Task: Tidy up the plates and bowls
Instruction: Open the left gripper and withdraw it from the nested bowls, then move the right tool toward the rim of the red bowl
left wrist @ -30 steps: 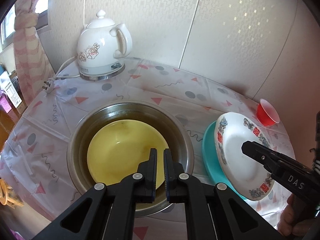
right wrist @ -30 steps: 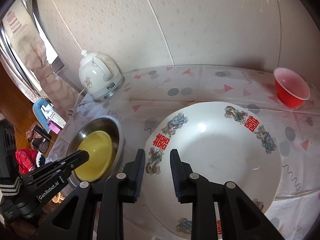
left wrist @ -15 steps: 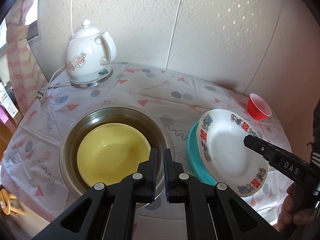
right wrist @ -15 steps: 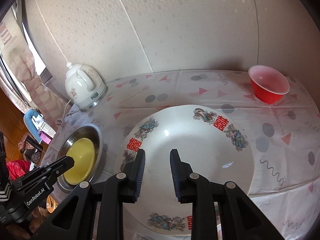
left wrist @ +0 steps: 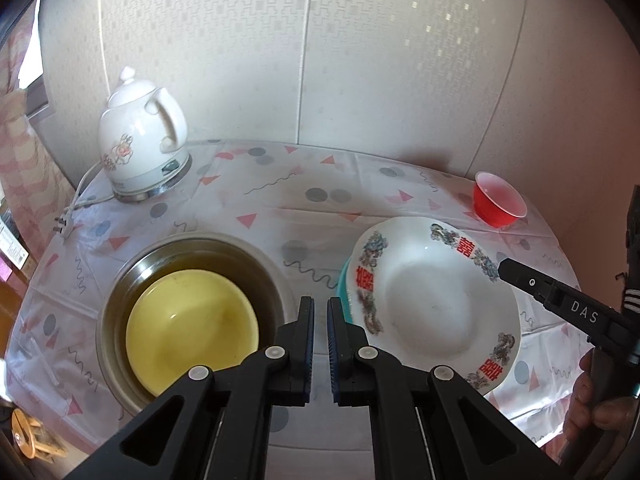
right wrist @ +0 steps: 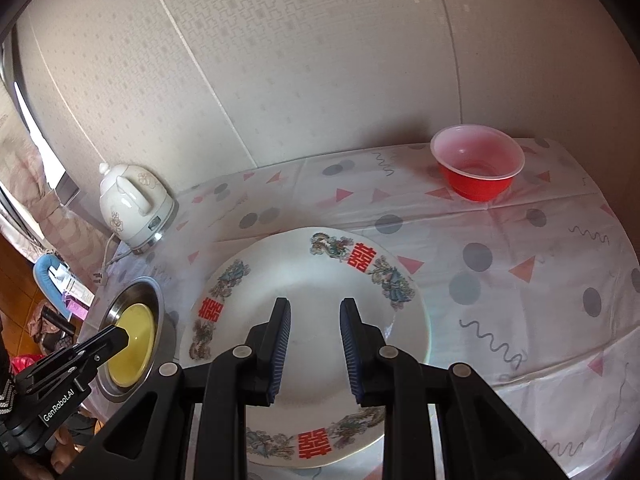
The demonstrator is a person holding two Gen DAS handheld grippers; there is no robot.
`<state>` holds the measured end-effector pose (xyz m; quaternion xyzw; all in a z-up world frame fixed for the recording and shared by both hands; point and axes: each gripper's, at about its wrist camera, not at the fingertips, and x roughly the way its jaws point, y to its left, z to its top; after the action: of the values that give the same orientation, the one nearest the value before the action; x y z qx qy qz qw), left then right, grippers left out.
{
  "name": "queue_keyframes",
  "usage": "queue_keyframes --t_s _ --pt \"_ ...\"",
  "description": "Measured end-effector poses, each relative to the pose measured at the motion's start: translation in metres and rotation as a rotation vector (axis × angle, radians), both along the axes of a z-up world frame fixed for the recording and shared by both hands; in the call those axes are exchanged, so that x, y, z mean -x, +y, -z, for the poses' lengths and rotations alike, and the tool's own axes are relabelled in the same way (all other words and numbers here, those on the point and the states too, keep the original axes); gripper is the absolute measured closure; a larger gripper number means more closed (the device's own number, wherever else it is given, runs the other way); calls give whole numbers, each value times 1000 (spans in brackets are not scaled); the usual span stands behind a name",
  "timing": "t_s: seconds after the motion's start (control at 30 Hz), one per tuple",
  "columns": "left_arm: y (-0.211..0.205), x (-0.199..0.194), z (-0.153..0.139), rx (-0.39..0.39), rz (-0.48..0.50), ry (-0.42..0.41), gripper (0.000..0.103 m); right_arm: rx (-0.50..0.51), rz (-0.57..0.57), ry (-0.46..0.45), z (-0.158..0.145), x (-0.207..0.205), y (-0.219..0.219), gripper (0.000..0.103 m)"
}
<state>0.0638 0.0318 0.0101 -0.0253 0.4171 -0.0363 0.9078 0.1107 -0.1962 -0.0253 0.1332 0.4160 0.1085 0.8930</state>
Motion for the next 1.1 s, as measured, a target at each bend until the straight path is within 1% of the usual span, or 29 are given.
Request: queue_keyframes --t_s 0.53,1.1 --pt "-52 -18 -5 -53 110 -6 96 -18 130 6 3 2 -53 77" --pt "-87 -28 -5 -82 174 -5 96 -36 208 8 3 5 -89 76"
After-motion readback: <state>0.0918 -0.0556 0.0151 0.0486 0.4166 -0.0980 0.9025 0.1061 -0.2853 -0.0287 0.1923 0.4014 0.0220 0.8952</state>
